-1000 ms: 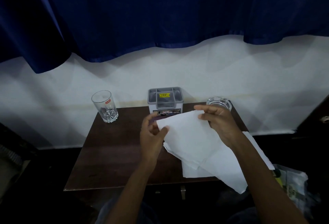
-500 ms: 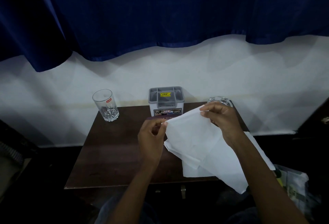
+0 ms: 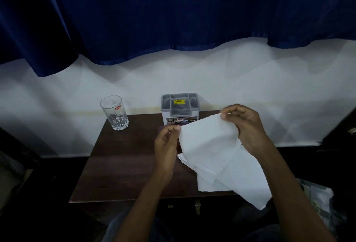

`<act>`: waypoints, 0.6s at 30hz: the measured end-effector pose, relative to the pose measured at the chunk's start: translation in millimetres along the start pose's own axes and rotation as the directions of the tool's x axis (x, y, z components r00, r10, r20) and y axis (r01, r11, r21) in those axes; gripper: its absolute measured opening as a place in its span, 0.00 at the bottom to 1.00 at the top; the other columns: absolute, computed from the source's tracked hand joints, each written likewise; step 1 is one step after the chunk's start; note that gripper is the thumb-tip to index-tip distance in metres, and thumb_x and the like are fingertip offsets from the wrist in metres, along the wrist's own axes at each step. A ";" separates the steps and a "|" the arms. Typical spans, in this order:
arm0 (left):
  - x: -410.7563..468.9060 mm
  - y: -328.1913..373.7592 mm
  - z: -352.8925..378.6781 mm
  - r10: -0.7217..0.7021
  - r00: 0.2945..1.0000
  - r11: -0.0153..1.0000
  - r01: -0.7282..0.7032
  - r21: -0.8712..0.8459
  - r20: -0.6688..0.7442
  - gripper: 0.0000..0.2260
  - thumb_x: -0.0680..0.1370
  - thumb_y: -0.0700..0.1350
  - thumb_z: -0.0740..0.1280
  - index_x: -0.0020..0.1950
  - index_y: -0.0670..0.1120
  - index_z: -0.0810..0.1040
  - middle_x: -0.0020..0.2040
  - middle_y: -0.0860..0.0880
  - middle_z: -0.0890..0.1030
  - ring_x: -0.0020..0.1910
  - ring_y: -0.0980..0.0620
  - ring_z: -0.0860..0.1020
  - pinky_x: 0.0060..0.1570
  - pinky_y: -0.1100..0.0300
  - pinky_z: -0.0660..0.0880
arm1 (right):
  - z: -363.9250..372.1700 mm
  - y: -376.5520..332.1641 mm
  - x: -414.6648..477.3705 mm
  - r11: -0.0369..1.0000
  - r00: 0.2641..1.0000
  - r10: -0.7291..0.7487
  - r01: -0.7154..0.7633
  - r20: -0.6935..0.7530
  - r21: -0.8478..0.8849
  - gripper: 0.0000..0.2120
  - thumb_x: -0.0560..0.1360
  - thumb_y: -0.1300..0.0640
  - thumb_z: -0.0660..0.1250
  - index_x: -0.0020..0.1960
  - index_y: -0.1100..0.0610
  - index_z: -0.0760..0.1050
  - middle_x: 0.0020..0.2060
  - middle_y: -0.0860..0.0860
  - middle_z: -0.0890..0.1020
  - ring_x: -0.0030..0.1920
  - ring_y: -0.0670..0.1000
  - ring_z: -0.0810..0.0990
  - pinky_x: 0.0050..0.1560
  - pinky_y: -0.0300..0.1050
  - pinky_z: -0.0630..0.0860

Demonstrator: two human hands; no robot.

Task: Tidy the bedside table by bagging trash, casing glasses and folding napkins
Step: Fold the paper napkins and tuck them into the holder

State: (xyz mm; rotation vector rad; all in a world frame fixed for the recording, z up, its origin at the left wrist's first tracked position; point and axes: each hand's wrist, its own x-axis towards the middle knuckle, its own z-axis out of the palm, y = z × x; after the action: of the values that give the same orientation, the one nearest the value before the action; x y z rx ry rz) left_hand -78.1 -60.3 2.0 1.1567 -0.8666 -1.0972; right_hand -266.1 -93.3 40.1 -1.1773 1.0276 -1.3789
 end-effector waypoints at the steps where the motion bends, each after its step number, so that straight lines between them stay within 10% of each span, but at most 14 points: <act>1: -0.5 1.8 0.9 -0.050 0.999 0.997 0.050 -0.051 -0.004 0.09 0.78 0.42 0.62 0.40 0.47 0.78 0.37 0.48 0.81 0.34 0.53 0.77 0.32 0.63 0.73 | 2.3 0.9 -0.2 1.000 1.000 -0.012 0.011 -0.016 -0.017 0.11 0.70 0.71 0.67 0.35 0.57 0.79 0.32 0.44 0.82 0.37 0.43 0.79 0.40 0.32 0.74; 8: 1.9 5.7 -2.8 -0.468 0.833 0.803 0.540 -0.251 0.296 0.22 0.78 0.60 0.56 0.54 0.45 0.80 0.46 0.47 0.85 0.47 0.50 0.81 0.47 0.55 0.75 | 15.1 17.4 6.6 0.998 0.967 0.060 -0.052 -0.247 0.038 0.11 0.71 0.69 0.65 0.36 0.56 0.74 0.33 0.46 0.79 0.37 0.44 0.75 0.42 0.35 0.72; 13: -2.4 0.7 -1.8 -0.360 0.893 0.927 0.376 -0.009 0.269 0.13 0.73 0.39 0.68 0.57 0.44 0.79 0.55 0.42 0.82 0.53 0.44 0.80 0.53 0.50 0.76 | 7.4 10.1 5.6 0.961 0.957 0.232 -0.199 -0.174 0.191 0.10 0.72 0.65 0.65 0.34 0.55 0.77 0.30 0.46 0.81 0.37 0.49 0.78 0.39 0.41 0.73; 18: -1.2 2.2 -9.0 -0.323 0.874 0.947 0.300 0.120 0.362 0.18 0.64 0.42 0.69 0.53 0.48 0.81 0.51 0.46 0.84 0.48 0.48 0.81 0.50 0.53 0.76 | -12.2 5.6 1.0 0.894 0.890 0.447 -0.449 0.084 0.000 0.11 0.71 0.49 0.65 0.44 0.56 0.80 0.35 0.52 0.83 0.37 0.50 0.80 0.41 0.45 0.73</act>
State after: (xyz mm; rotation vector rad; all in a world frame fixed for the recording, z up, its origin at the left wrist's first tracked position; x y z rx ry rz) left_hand -69.5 -56.7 2.2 1.1798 -1.0366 -1.6085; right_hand -277.2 -95.2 32.7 -0.8985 1.1384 -0.9639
